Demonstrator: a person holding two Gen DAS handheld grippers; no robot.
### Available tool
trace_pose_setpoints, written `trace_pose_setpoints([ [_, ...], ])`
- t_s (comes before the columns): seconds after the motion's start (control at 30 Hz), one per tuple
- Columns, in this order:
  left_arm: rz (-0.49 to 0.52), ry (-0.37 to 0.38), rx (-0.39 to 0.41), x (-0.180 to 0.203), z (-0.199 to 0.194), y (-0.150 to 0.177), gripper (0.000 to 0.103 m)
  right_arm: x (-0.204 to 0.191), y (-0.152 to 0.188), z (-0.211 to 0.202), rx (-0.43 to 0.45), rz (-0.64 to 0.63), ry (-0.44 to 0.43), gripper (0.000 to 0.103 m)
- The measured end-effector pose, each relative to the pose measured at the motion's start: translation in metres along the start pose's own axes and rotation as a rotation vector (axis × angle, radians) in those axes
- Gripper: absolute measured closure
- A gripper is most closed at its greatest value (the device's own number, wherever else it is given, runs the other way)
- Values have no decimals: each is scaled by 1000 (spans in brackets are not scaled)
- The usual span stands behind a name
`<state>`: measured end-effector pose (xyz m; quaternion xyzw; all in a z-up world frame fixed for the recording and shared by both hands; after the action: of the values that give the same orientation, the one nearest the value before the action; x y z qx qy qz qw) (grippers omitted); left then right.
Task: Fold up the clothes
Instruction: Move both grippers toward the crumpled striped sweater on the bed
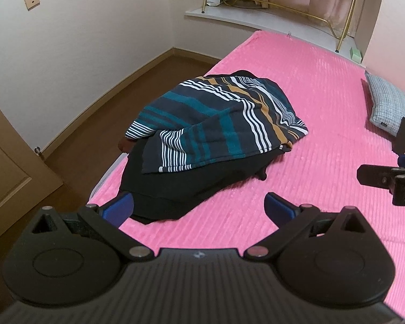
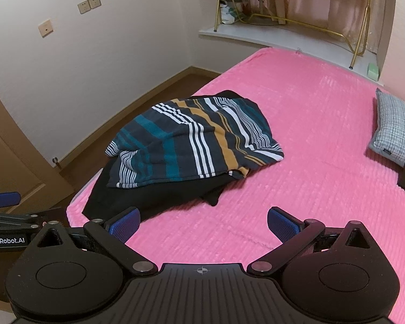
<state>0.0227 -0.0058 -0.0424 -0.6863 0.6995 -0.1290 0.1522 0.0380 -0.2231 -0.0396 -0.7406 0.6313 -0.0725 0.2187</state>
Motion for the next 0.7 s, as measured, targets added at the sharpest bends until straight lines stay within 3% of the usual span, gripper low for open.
trace_pose_setpoints([
  [0.7,-4,0,-18,2,4,5,1,3,4,4,-7,8,-1,0],
])
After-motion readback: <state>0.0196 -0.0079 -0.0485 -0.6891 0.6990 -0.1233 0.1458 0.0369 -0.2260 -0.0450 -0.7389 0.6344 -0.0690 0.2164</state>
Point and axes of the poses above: each gripper's, at about its wrist camera, not at the fingertips, and z roughly the way its jaws point, x to its right, y to its underside, the point moved 4 cm from there along z, roughly the way its jaws point, and after that the axes turned 13 degrees about -x, right-handed, at the moved point
